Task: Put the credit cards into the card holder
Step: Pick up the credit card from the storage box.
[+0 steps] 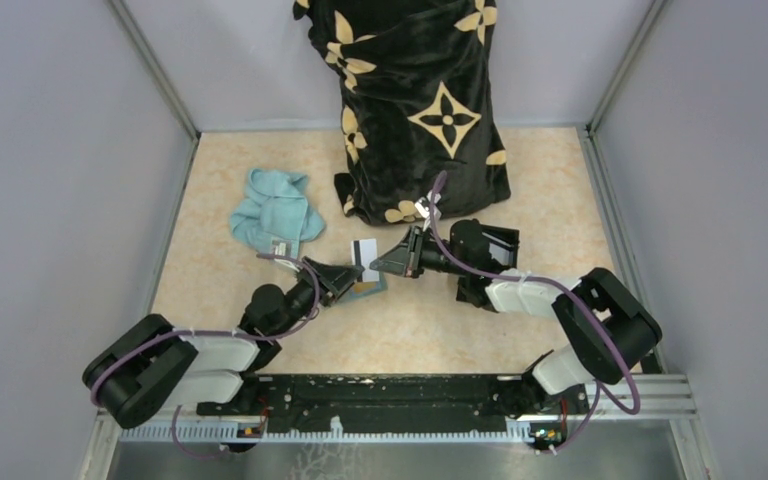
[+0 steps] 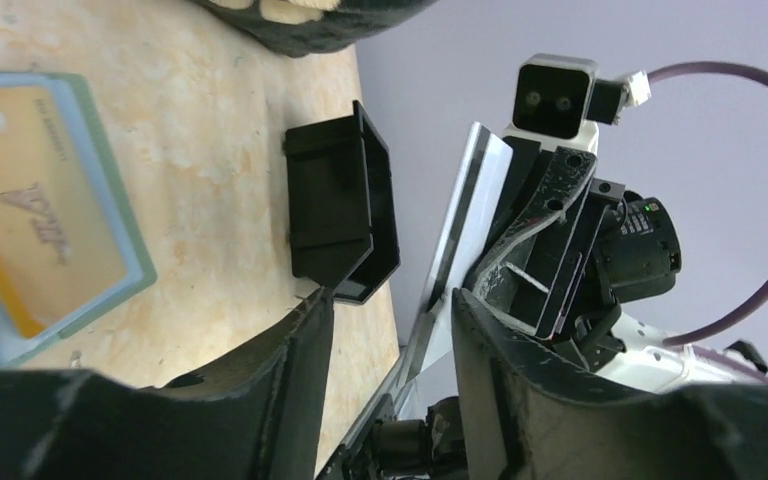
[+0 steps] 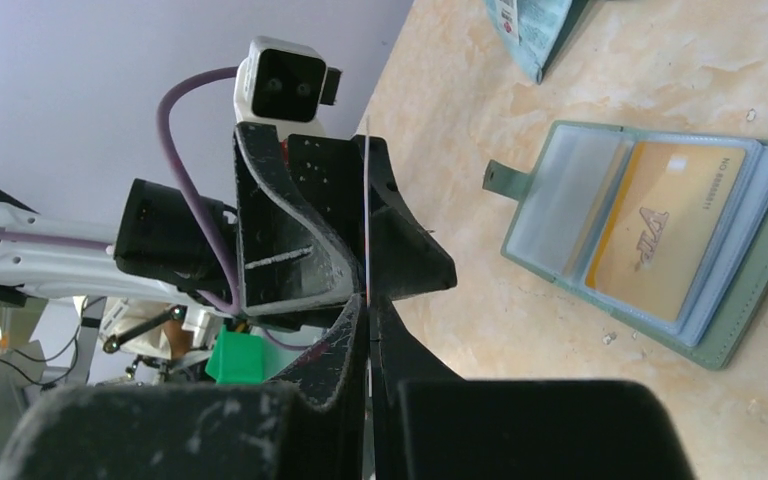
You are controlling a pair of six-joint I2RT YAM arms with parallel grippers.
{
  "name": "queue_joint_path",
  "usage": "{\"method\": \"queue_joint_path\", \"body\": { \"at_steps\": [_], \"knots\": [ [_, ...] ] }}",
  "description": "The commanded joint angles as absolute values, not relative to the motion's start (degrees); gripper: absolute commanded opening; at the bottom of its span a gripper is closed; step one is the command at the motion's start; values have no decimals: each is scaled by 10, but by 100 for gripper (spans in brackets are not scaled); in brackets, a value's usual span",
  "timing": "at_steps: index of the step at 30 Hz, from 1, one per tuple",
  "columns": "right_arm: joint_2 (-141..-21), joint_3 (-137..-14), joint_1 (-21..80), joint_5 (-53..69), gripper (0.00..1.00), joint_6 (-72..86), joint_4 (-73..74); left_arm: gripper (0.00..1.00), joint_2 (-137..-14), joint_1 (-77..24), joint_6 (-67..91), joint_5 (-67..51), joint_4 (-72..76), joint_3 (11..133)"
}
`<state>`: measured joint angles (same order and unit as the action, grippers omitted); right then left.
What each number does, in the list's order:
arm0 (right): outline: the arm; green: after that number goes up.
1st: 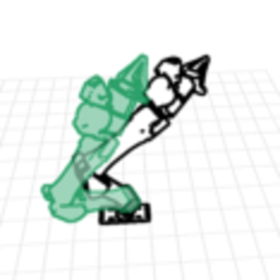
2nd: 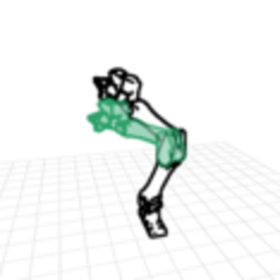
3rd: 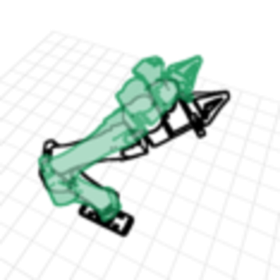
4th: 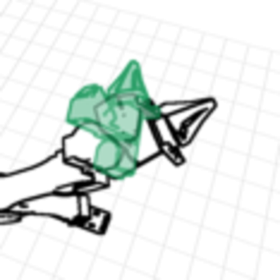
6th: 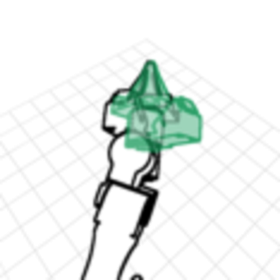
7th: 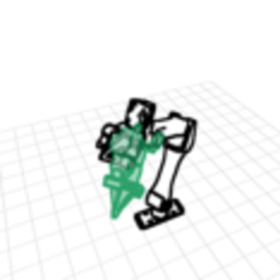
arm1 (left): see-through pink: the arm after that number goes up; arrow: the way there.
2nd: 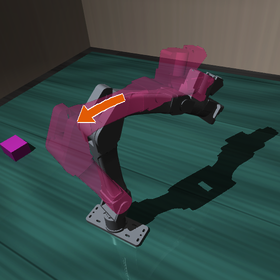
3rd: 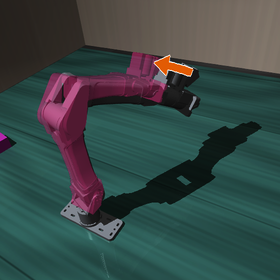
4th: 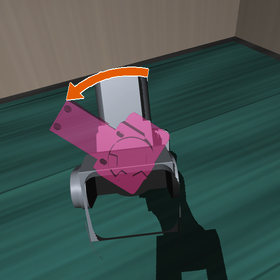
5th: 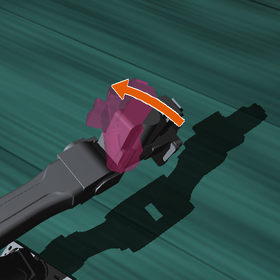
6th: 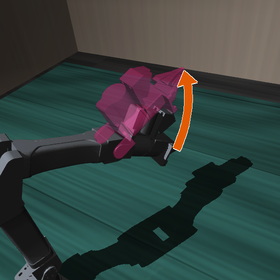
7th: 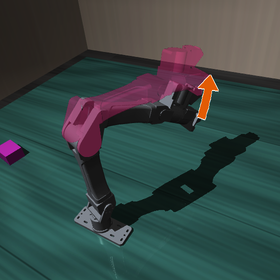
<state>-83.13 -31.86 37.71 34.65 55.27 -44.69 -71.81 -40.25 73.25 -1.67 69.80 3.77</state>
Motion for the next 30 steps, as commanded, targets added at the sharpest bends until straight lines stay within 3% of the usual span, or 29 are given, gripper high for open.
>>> {"method": "queue_joint_path", "body": {
  "at_steps": [1, 6, 10, 23, 30],
  "knots": [
    [-824, -370, 383, 359, 0, 508, -411, 58, -639, -404, 728, 55, 615, 16],
    [-848, -429, 383, 353, 0, 453, -286, 64, -491, -403, 712, 142, 369, 31],
    [-888, -493, 383, 335, 0, 409, -184, 60, -416, -403, 701, 198, 213, 47],
    [-1020, -612, 410, 275, 0, 338, -35, 34, -498, -403, 678, 215, 104, 103],
    [-1052, -625, 417, 274, 0, 336, -34, 31, -506, -403, 685, 227, 77, 105]
  ]
}}
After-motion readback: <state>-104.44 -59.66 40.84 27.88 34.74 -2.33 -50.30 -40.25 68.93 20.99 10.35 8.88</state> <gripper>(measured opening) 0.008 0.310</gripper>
